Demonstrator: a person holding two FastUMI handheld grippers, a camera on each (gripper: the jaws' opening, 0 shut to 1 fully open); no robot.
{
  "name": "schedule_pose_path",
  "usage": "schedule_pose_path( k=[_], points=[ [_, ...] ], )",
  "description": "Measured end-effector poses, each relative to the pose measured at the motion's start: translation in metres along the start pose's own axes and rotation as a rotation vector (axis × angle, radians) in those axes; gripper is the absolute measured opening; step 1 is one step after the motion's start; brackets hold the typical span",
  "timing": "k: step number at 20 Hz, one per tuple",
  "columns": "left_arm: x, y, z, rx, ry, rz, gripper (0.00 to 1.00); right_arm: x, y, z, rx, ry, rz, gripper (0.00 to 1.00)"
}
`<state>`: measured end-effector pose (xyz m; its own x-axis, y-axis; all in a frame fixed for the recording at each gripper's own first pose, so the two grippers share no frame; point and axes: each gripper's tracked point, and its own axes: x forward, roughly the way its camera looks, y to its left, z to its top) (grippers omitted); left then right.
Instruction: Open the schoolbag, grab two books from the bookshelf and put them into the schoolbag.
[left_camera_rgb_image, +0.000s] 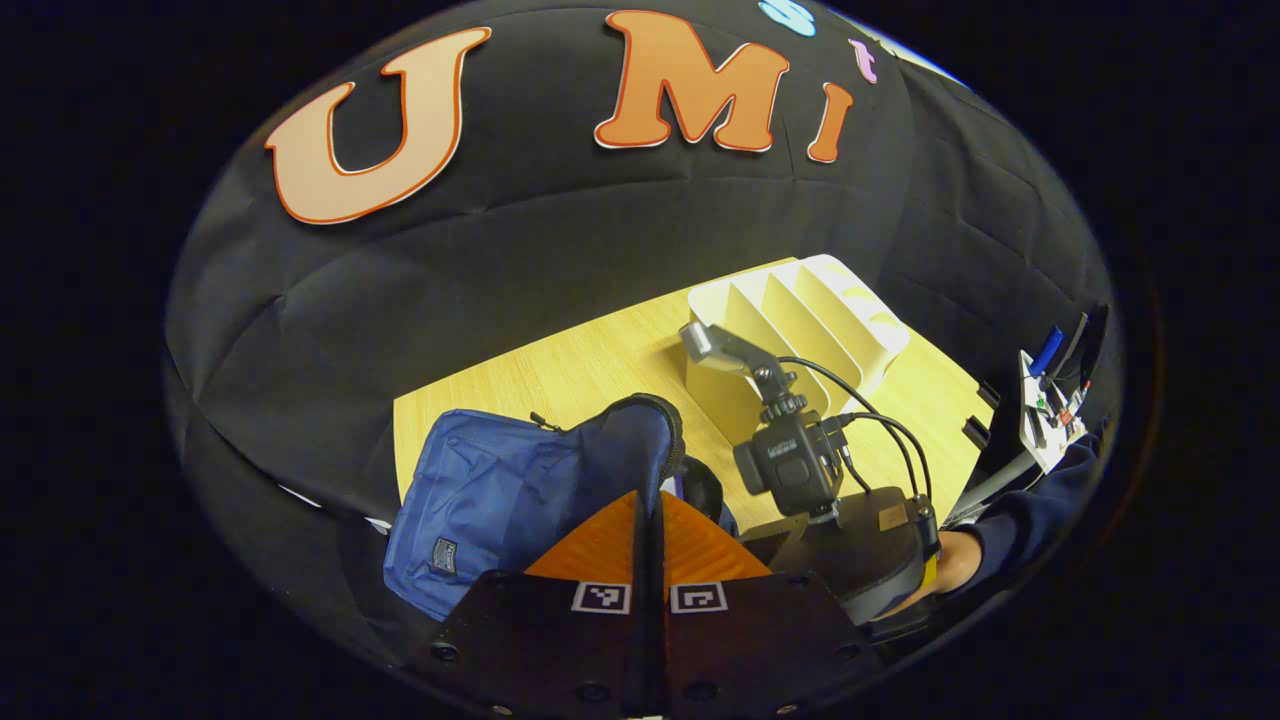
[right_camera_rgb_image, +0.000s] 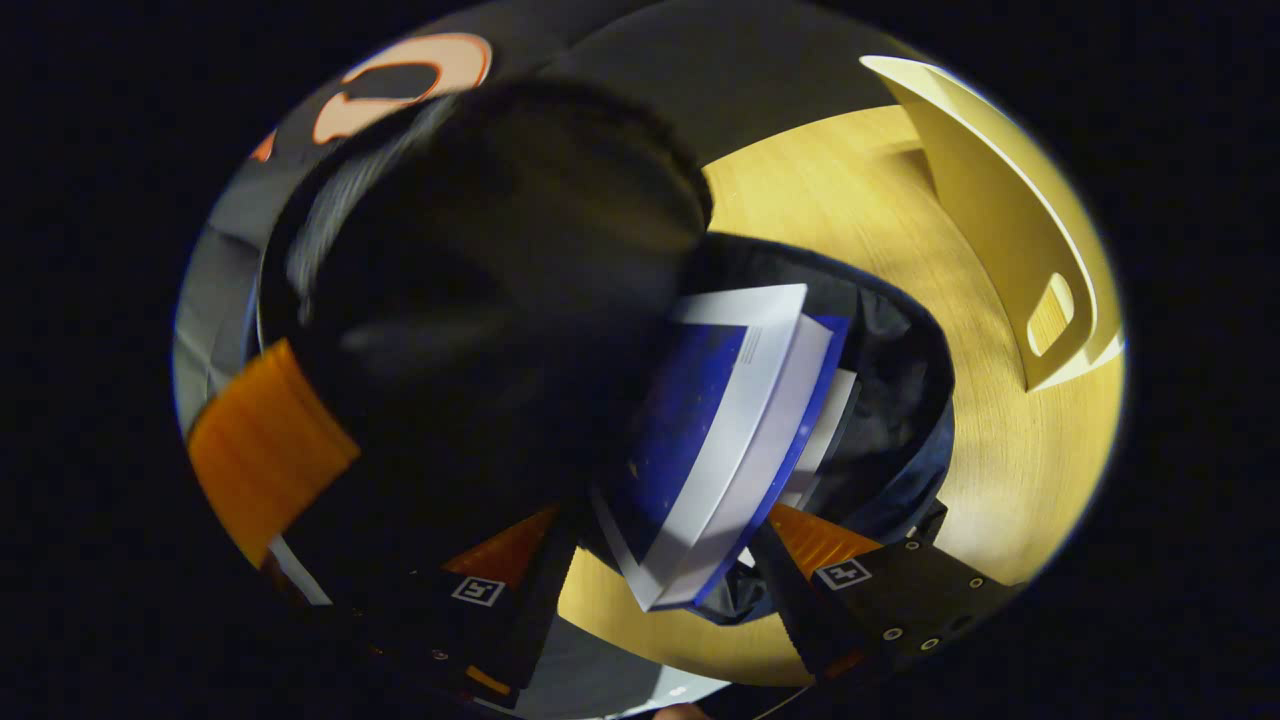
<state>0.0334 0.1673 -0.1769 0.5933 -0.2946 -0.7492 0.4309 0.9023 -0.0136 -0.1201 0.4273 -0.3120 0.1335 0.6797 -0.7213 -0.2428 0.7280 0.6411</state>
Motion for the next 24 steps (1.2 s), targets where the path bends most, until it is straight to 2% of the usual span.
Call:
schedule_pose_path(
  k=[3,7,13,18,19,20,21,22,23,24],
  points=[
    [-0.001,0.001,-0.002,-0.013,-0.005,0.007,0.0,-0.006,-0.009,0.004,-0.088,-0.019,-0.046,0.97],
    [-0.003,0.007,-0.001,-0.039,-0.009,0.048,0.01,-0.044,-0.012,0.033,-0.177,-0.103,-0.082,0.97],
    [-0.005,0.005,-0.002,-0.109,-0.021,0.104,0.04,-0.141,-0.044,0.108,-0.296,-0.342,-0.173,0.97],
    [-0.002,-0.021,0.004,-0.137,-0.044,0.108,0.16,-0.229,-0.089,0.159,-0.3,-0.523,-0.273,0.97],
    [-0.003,-0.026,0.006,-0.136,-0.051,0.11,0.16,-0.246,-0.098,0.166,-0.296,-0.555,-0.291,0.97],
    [-0.002,-0.031,0.01,-0.13,-0.058,0.116,0.21,-0.263,-0.106,0.172,-0.294,-0.59,-0.312,0.97],
    [-0.004,-0.036,0.013,-0.126,-0.066,0.124,0.31,-0.281,-0.114,0.178,-0.295,-0.625,-0.33,0.97],
    [-0.003,-0.045,0.019,-0.125,-0.075,0.119,0.45,-0.296,-0.121,0.186,-0.299,-0.661,-0.346,0.97],
    [0.0,-0.053,0.023,-0.123,-0.085,0.112,0.54,-0.31,-0.127,0.19,-0.307,-0.692,-0.359,0.97],
    [0.004,-0.064,0.027,-0.119,-0.088,0.101,0.69,-0.325,-0.132,0.194,-0.321,-0.729,-0.374,0.96]
  ],
)
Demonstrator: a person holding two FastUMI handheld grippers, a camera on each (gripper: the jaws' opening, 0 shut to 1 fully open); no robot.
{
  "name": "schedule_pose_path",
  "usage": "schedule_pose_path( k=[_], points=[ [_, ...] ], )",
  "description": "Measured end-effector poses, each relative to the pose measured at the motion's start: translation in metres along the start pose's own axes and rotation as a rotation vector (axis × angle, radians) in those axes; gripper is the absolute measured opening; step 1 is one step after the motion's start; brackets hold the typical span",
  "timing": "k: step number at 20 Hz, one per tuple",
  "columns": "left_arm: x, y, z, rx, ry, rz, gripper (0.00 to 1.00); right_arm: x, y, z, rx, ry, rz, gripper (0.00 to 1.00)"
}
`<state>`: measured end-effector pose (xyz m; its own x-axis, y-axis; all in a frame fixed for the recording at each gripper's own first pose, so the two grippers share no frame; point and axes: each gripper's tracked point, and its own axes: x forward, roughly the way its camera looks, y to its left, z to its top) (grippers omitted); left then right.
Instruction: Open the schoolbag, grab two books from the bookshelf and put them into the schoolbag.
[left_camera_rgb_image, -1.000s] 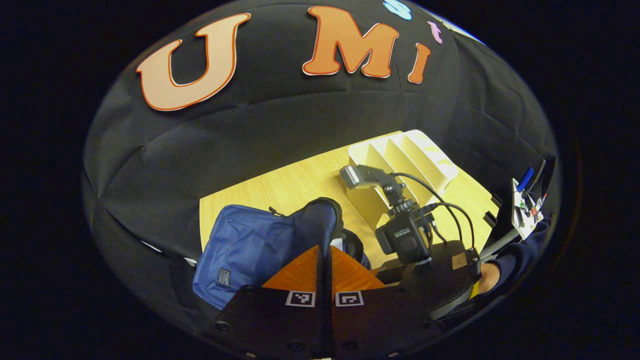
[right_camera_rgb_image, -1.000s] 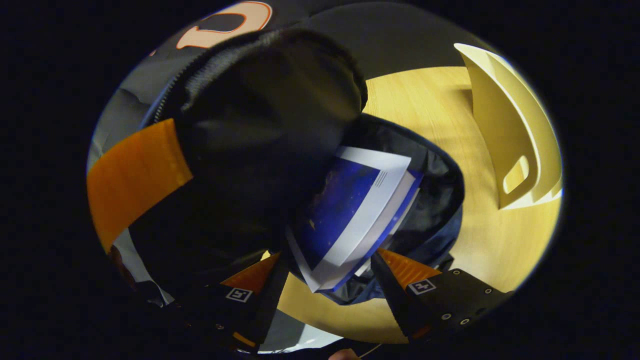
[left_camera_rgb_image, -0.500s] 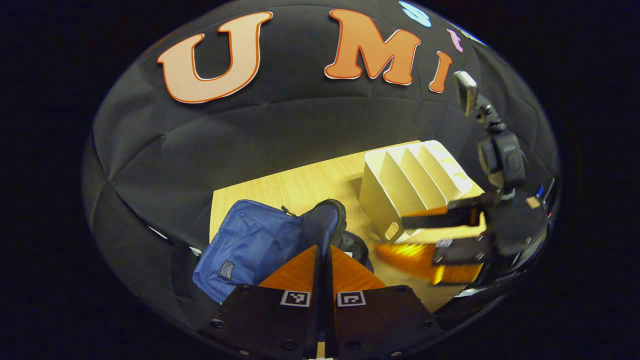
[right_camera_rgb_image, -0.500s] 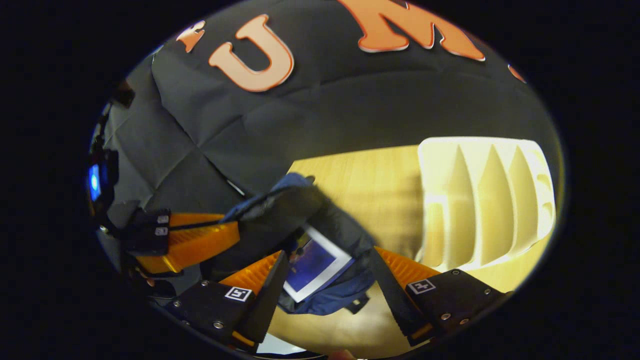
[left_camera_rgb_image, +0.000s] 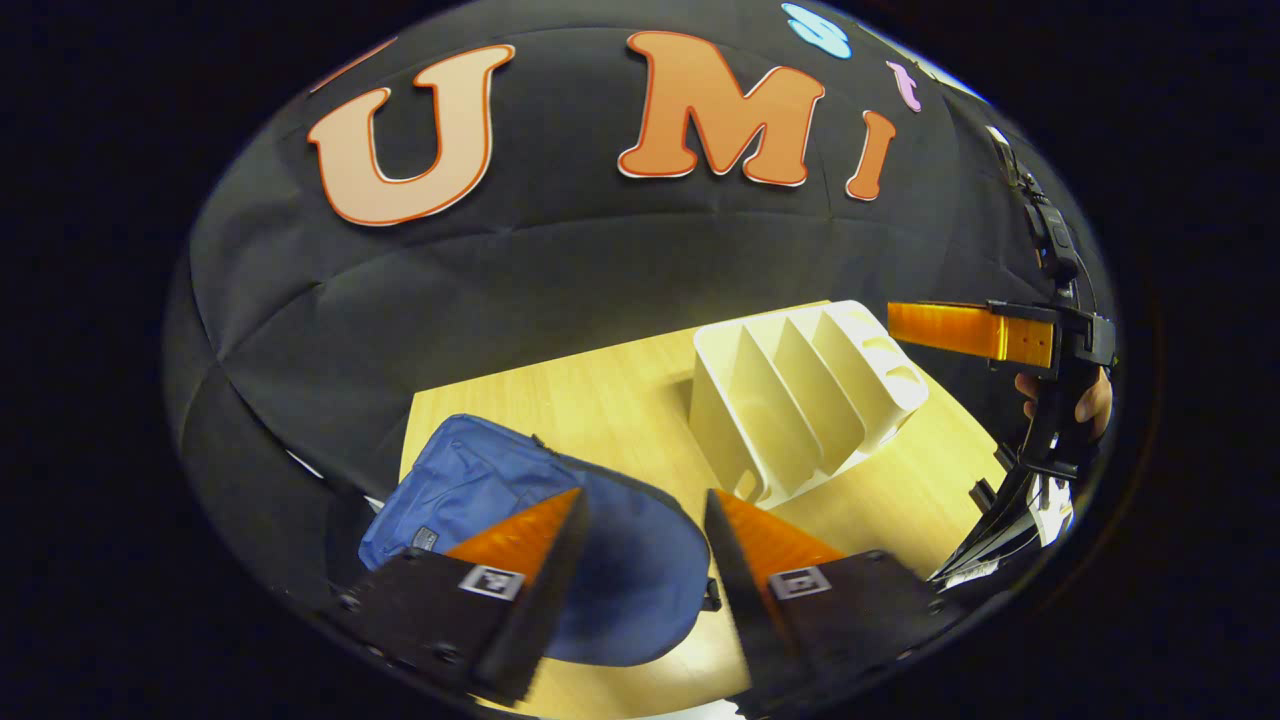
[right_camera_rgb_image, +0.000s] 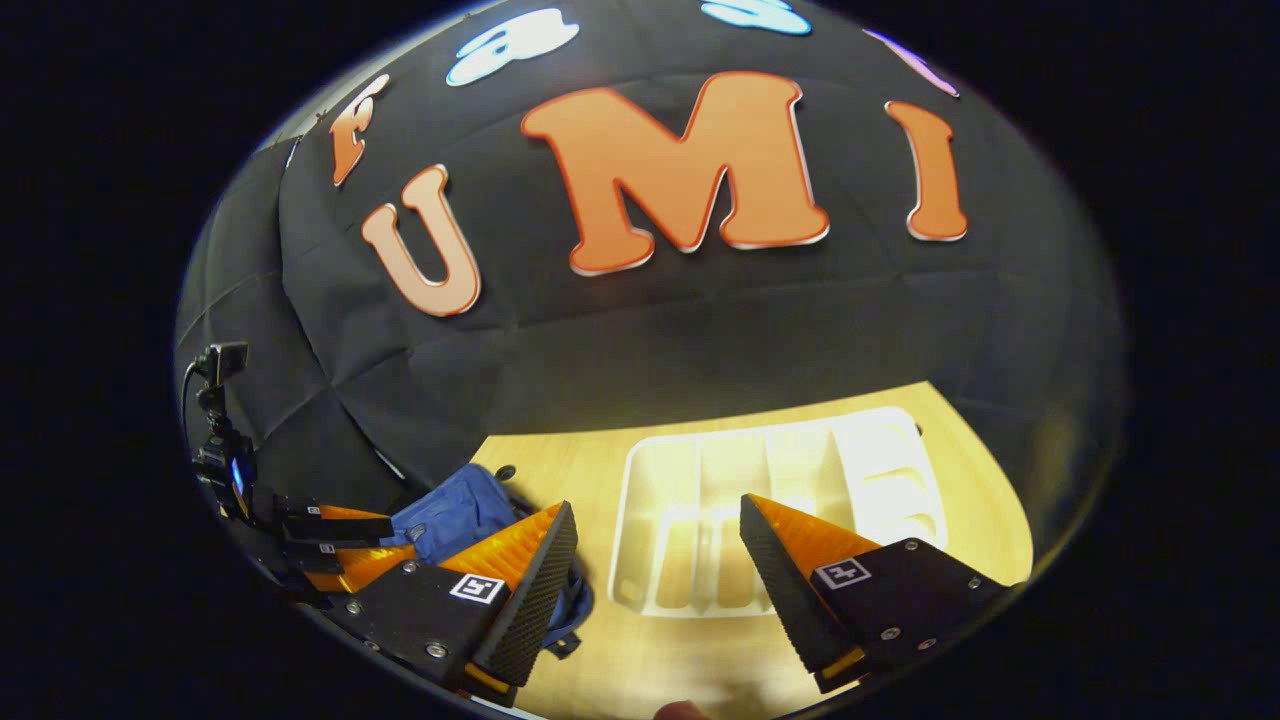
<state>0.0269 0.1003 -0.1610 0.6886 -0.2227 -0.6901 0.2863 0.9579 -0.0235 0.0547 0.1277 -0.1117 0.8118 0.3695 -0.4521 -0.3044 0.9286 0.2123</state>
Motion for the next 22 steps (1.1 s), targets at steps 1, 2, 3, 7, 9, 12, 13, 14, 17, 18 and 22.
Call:
schedule_pose_path(
  k=[1,2,3,7,9,12,13,14,17,18,22],
  points=[
    [-0.001,-0.007,0.002,0.0,-0.005,0.001,0.84,-0.006,-0.011,0.005,-0.023,-0.037,-0.02,0.97],
    [0.004,-0.017,0.003,-0.002,-0.015,0.0,0.99,-0.011,-0.021,0.009,-0.048,-0.062,-0.041,0.97],
    [0.006,-0.025,0.006,-0.006,-0.029,0.002,1.0,-0.016,-0.028,0.012,-0.064,-0.072,-0.045,0.97],
    [0.003,-0.045,0.036,0.003,-0.135,0.06,0.99,-0.027,-0.034,0.026,-0.065,-0.119,-0.055,0.97],
    [0.002,-0.054,0.054,0.012,-0.216,0.092,0.99,-0.038,-0.047,0.039,-0.084,-0.184,-0.074,0.97],
    [-0.008,-0.071,0.071,0.027,-0.325,0.124,0.99,-0.05,-0.055,0.055,-0.115,-0.263,-0.102,1.0],
    [-0.012,-0.079,0.079,0.038,-0.363,0.132,0.99,-0.054,-0.055,0.058,-0.122,-0.28,-0.103,1.0],
    [-0.019,-0.086,0.088,0.05,-0.399,0.147,0.98,-0.057,-0.057,0.06,-0.132,-0.287,-0.108,0.96],
    [-0.038,-0.103,0.124,0.066,-0.528,0.19,1.0,-0.072,-0.059,0.068,-0.14,-0.302,-0.121,0.97],
    [-0.045,-0.104,0.132,0.06,-0.559,0.209,0.98,-0.077,-0.057,0.072,-0.14,-0.315,-0.118,0.97],
    [-0.08,-0.109,0.164,0.01,-0.714,0.232,1.0,-0.101,-0.046,0.101,-0.161,-0.38,-0.126,0.96]
  ],
)
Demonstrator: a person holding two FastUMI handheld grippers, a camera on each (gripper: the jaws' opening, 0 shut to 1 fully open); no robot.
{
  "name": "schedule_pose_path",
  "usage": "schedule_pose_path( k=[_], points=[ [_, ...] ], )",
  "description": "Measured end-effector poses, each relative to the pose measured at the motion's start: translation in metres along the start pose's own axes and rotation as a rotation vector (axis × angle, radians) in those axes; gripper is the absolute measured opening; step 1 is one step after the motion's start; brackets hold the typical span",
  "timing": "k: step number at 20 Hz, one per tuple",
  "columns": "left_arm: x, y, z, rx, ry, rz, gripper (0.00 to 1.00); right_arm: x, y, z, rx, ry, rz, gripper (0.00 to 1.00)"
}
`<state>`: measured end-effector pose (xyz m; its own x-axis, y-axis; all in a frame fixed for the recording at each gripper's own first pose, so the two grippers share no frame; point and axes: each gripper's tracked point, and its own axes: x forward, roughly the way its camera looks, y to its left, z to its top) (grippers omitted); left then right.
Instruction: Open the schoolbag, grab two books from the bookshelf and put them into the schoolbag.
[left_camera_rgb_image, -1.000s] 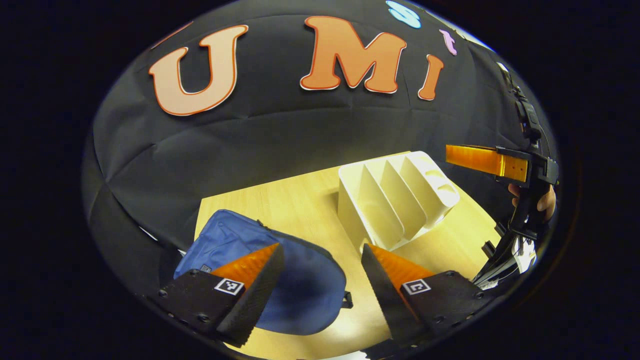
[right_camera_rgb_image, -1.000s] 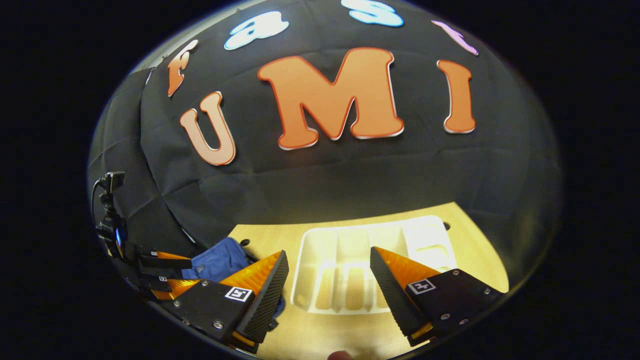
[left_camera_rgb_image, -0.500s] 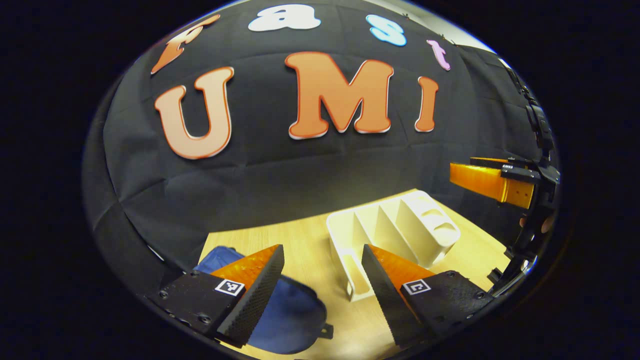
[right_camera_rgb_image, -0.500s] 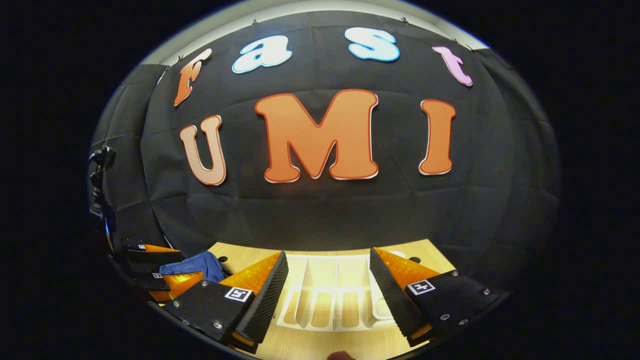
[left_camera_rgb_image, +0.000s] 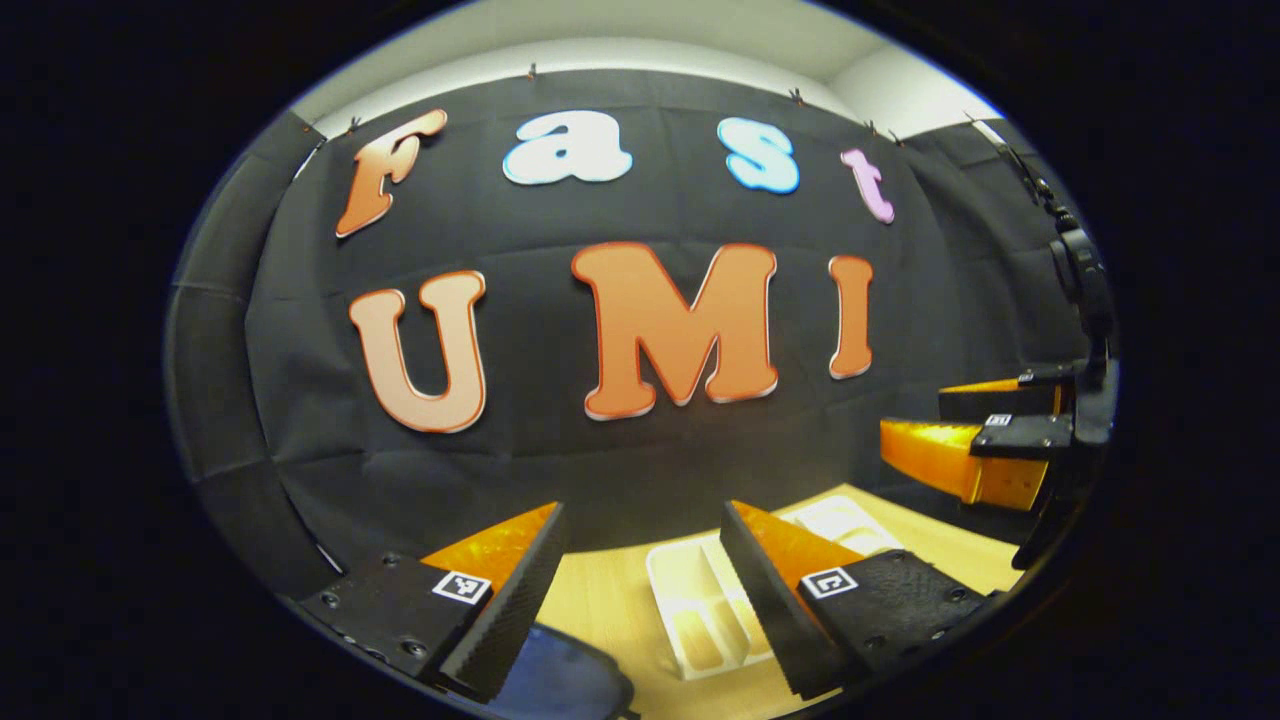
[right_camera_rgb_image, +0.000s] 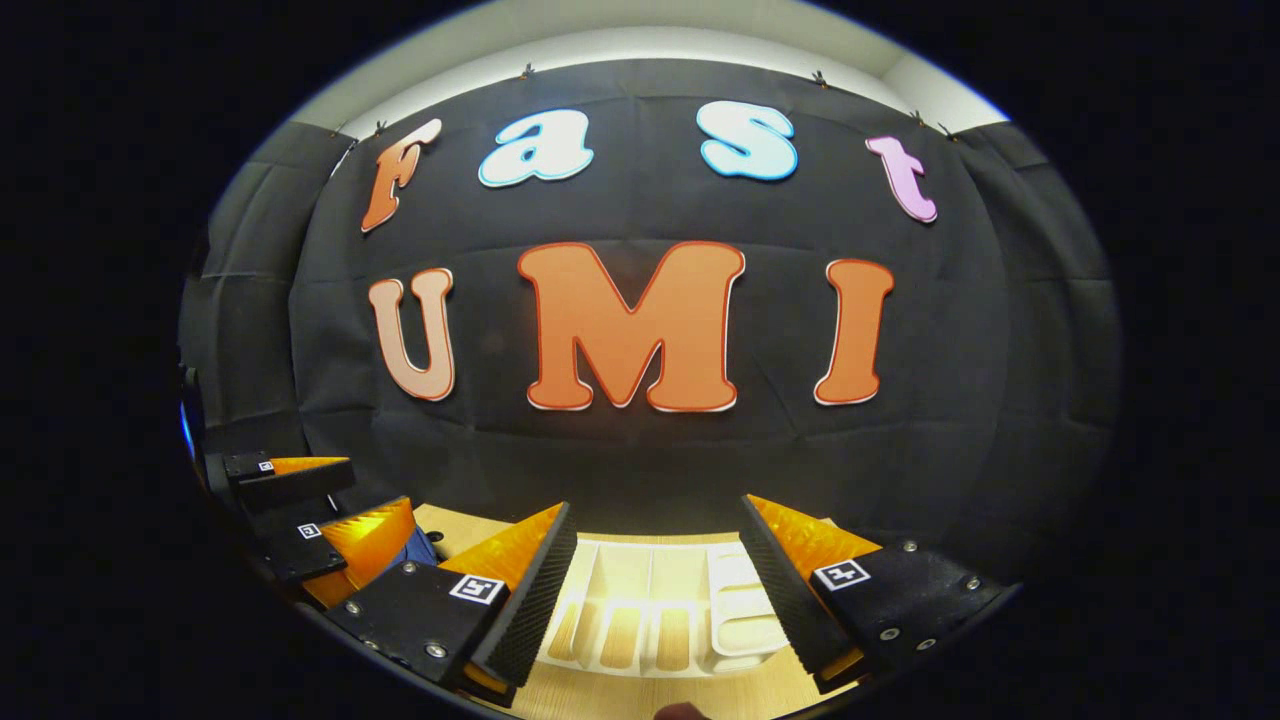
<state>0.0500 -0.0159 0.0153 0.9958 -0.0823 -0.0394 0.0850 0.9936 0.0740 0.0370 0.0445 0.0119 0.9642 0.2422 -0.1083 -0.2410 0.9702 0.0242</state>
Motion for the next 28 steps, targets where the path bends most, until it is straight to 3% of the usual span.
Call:
schedule_pose_path(
  k=[3,6,11,14,19,20,24,25,28],
  points=[
    [-0.012,0.01,0.015,0.015,-0.07,0.057,0.95,-0.008,0.002,0.019,0.041,-0.049,-0.011,0.96],
    [-0.024,0.007,0.031,-0.001,-0.121,0.073,0.99,-0.014,0.003,0.031,0.038,-0.1,-0.013,1.0],
    [-0.031,0.01,0.038,-0.03,-0.16,0.11,0.99,-0.019,0.002,0.03,0.048,-0.097,-0.051,0.96],
    [-0.037,0.004,0.038,-0.057,-0.178,0.1,0.99,-0.024,0.009,0.026,0.047,-0.101,-0.05,1.0],
    [-0.044,0.0,0.04,-0.022,-0.195,0.094,0.99,-0.029,0.02,0.019,0.035,-0.095,-0.031,0.96],
    [-0.048,-0.001,0.043,-0.009,-0.201,0.093,0.95,-0.03,0.021,0.019,0.036,-0.097,-0.03,0.96],
    [-0.055,-0.001,0.05,-0.002,-0.244,0.082,0.99,-0.034,0.024,0.025,0.045,-0.122,-0.03,0.96],
    [-0.055,-0.002,0.05,-0.003,-0.24,0.082,0.99,-0.034,0.025,0.023,0.047,-0.117,-0.028,1.0],
    [-0.054,-0.001,0.047,-0.001,-0.221,0.086,0.99,-0.032,0.028,0.02,0.046,-0.1,-0.019,0.96]
  ],
)
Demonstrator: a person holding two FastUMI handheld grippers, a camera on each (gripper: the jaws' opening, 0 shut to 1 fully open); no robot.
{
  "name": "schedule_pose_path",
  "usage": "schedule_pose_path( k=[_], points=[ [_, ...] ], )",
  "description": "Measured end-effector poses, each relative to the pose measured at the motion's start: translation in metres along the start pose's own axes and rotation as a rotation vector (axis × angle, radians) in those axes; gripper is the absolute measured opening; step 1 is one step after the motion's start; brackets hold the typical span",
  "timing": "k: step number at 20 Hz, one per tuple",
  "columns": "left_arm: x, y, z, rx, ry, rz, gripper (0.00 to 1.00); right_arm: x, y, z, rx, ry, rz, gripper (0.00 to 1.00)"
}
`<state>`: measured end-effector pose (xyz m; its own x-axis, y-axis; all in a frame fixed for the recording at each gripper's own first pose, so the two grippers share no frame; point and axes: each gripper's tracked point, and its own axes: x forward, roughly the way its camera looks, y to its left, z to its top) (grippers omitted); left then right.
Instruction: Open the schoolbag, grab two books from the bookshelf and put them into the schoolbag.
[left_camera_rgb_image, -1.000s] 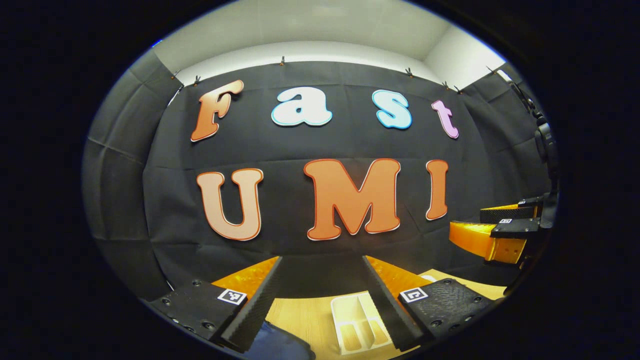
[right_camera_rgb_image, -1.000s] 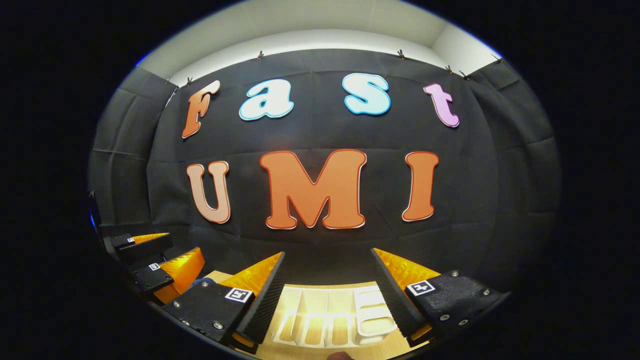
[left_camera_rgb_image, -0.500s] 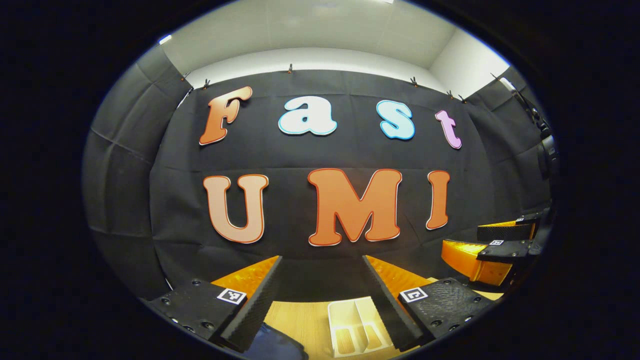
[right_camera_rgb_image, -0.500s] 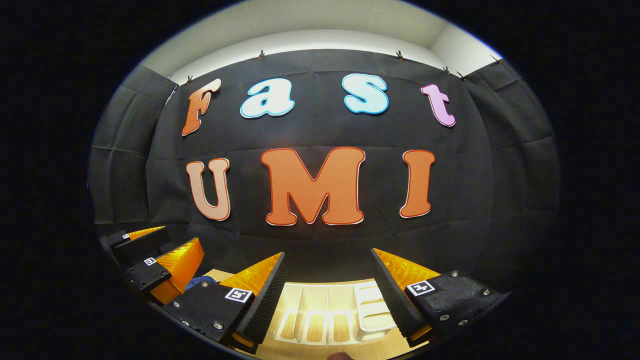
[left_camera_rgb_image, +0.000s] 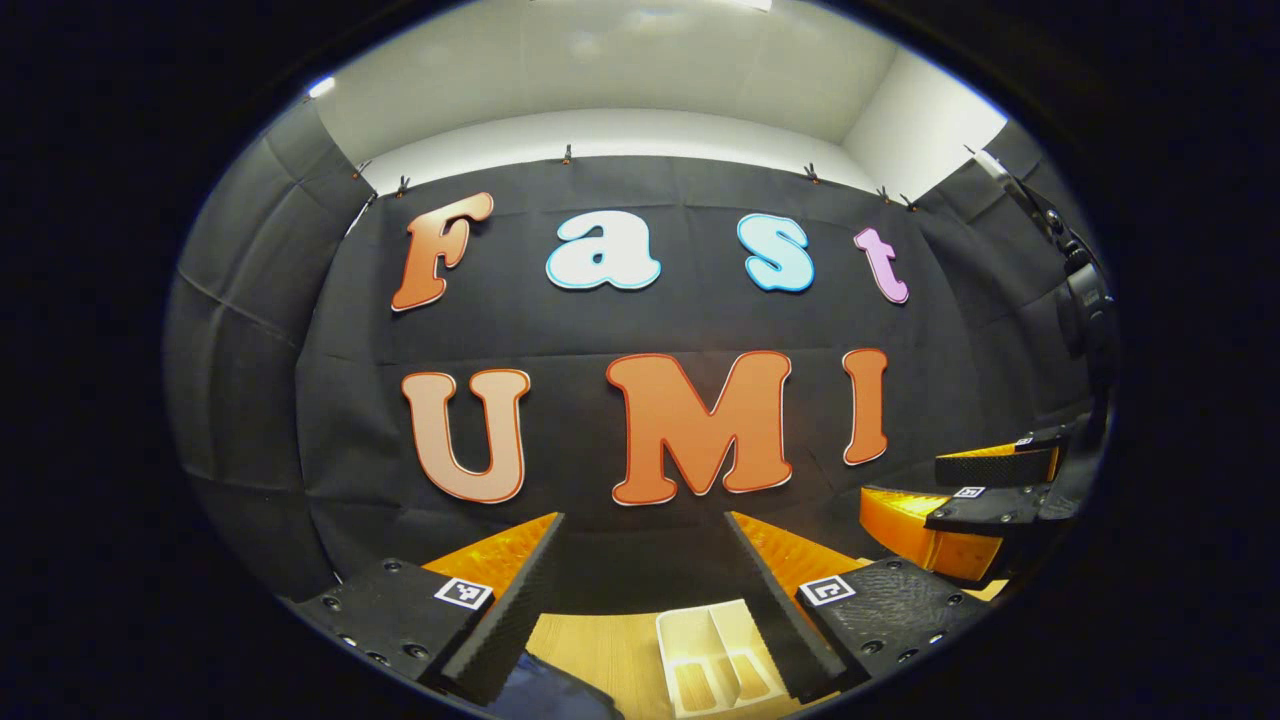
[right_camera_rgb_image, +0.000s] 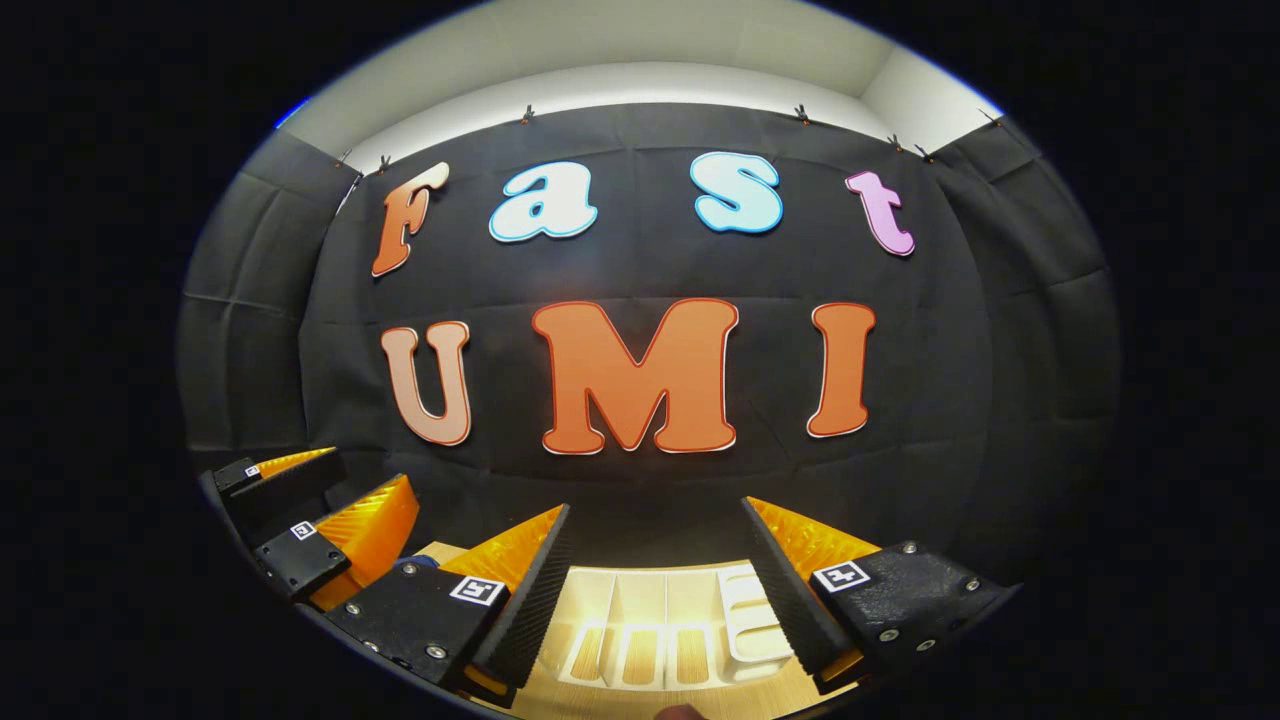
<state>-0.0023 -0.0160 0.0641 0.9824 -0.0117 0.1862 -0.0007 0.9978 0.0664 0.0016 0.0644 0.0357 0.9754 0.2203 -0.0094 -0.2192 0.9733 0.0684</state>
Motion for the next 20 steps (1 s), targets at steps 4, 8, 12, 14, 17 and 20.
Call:
schedule_pose_path(
  k=[4,8,12,14,17,20],
  points=[
    [-0.004,0.007,0.0,-0.007,-0.007,0.02,0.99,0.002,0.003,-0.002,0.002,0.01,0.009,0.96],
    [-0.004,0.005,-0.009,-0.006,0.015,0.018,0.99,0.004,0.002,-0.006,-0.003,0.014,0.006,0.96],
    [-0.002,0.003,-0.011,0.0,0.017,0.008,0.95,0.004,0.001,-0.011,-0.007,0.018,0.0,0.96],
    [-0.001,0.002,-0.012,0.003,0.017,0.005,0.99,0.005,-0.002,-0.01,-0.005,0.017,-0.01,0.96],
    [0.002,-0.001,-0.016,-0.007,0.028,-0.012,0.99,0.005,-0.006,-0.008,0.0,0.006,-0.032,0.96],
    [0.003,0.003,-0.015,-0.005,0.026,-0.01,0.99,0.005,-0.005,-0.011,-0.009,0.01,-0.036,0.96]
  ],
)
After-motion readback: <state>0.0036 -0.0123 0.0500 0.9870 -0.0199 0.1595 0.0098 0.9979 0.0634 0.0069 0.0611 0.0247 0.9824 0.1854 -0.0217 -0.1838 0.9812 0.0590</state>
